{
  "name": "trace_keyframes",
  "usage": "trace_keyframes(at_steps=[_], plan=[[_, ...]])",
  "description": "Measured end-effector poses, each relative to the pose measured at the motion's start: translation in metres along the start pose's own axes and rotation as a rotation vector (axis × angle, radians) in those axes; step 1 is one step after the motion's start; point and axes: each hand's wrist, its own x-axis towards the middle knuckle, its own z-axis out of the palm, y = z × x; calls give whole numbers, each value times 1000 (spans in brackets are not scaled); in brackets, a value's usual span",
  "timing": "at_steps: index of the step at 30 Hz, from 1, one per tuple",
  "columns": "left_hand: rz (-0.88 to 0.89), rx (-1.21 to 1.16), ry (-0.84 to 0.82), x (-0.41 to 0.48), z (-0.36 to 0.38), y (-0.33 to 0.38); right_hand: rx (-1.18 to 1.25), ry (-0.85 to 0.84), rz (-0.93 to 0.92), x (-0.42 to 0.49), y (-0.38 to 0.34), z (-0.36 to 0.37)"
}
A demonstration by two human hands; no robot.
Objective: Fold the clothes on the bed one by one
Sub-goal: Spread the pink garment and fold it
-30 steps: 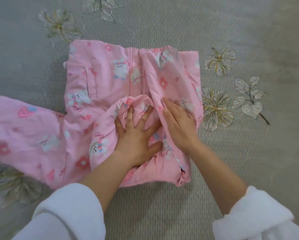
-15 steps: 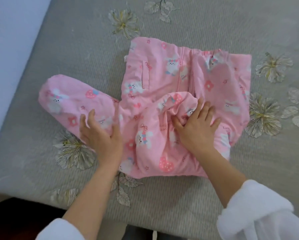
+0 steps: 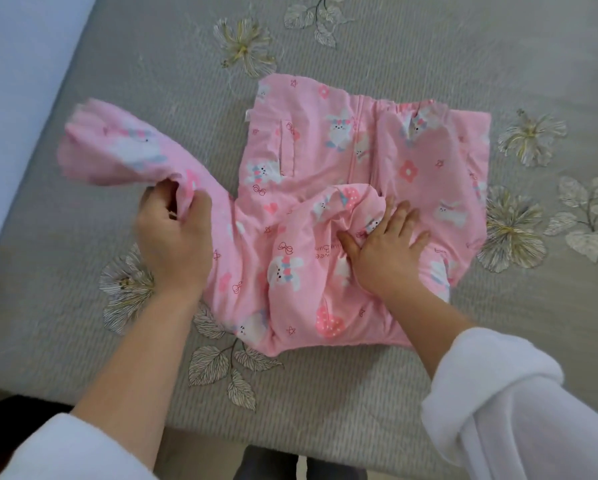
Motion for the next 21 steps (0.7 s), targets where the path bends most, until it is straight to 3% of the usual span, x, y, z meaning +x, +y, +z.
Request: trace_keyframes(at_steps=[2,5,8,10,13,15,17,21], plan=[[211,15,-82,-7,16,16,-4,-7,-3,0,0,-1],[330,26,-360,-15,50,28,0,-8,-17,0,2,-2],[363,298,-796,-32,85,20,23,-25,-25,0,3,-5],[367,511,-968,-43,102,2,80,-61,-40,2,5,-10],[441,604,-950,-48,111,-17,255,-124,-125,5,24,-26],[498,616,-905,-49,113,-21,317,-75,-223,3,45,-33],[520,636,-888,-53,116,-22,255,-17,-300,-5,63,-32],[493,705,-896,-54,121,-18,140,-97,-311,-13,67,-14]])
